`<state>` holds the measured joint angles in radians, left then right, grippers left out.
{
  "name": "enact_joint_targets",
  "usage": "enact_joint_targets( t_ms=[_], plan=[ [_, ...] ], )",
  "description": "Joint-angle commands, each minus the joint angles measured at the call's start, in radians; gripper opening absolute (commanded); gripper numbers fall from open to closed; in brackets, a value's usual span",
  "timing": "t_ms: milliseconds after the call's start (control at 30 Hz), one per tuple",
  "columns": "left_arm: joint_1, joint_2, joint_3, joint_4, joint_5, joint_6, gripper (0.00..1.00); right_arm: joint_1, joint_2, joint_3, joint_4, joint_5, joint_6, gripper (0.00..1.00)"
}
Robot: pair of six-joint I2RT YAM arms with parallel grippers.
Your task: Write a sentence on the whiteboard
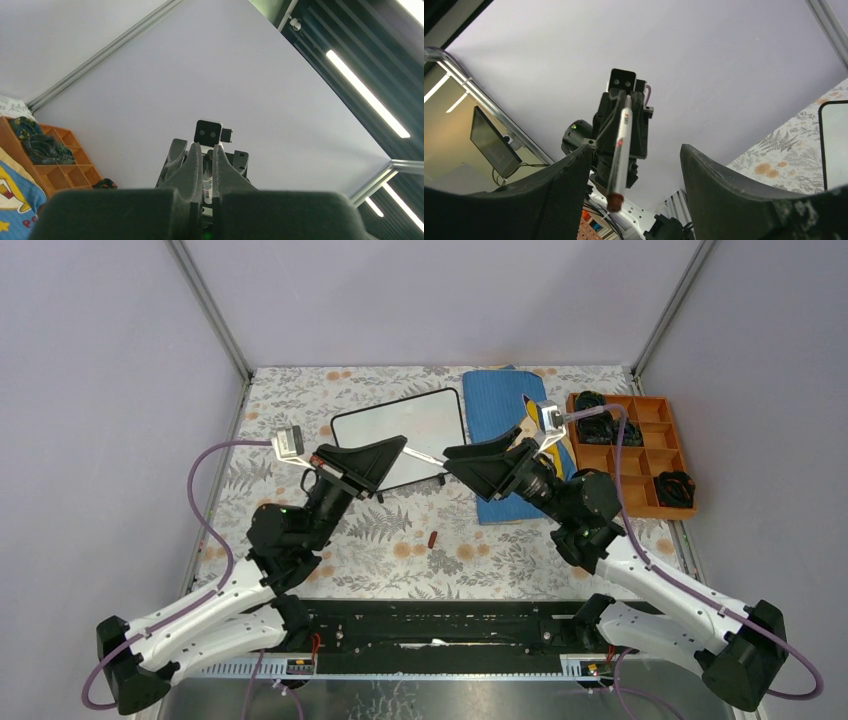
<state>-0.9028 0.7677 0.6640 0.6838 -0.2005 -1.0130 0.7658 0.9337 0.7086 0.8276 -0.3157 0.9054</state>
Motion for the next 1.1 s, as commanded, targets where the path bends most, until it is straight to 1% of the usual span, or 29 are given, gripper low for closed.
enact_joint_targets(
  t_ms=[0, 133, 200, 300, 467, 600, 733, 900, 1067],
  plan=[
    [-0.001, 0.013, -0.030, 0.090, -0.069, -0.057, 0.00, 0.004, 0.027, 0.071, 0.116, -0.015, 0.039, 0.68],
    [-0.003, 0.018, -0.046, 0.114, -0.093, -0.068, 0.00, 0.008, 0.040, 0.079, 0.113, -0.004, 0.042, 0.57],
    [-0.003, 0.022, -0.049, 0.123, -0.104, -0.068, 0.00, 0.011, 0.051, 0.088, 0.101, -0.006, 0.044, 0.55],
    [-0.004, 0.029, -0.054, 0.140, -0.117, -0.066, 0.00, 0.016, 0.065, 0.099, 0.089, -0.014, 0.048, 0.55],
    [-0.008, 0.023, -0.061, 0.157, -0.145, -0.049, 0.00, 0.023, 0.077, 0.125, 0.029, -0.036, 0.045, 0.59],
    [-0.010, 0.019, -0.060, 0.162, -0.153, -0.022, 0.00, 0.026, 0.087, 0.142, -0.010, -0.045, 0.047, 0.58],
    [-0.013, 0.019, -0.058, 0.162, -0.162, 0.004, 0.00, 0.030, 0.099, 0.156, -0.033, -0.048, 0.047, 0.55],
    [-0.021, 0.019, -0.063, 0.168, -0.173, 0.021, 0.00, 0.033, 0.110, 0.158, -0.032, -0.038, 0.051, 0.49],
    [-0.026, 0.020, -0.067, 0.168, -0.181, 0.023, 0.00, 0.035, 0.123, 0.158, -0.014, -0.035, 0.060, 0.40]
  ],
)
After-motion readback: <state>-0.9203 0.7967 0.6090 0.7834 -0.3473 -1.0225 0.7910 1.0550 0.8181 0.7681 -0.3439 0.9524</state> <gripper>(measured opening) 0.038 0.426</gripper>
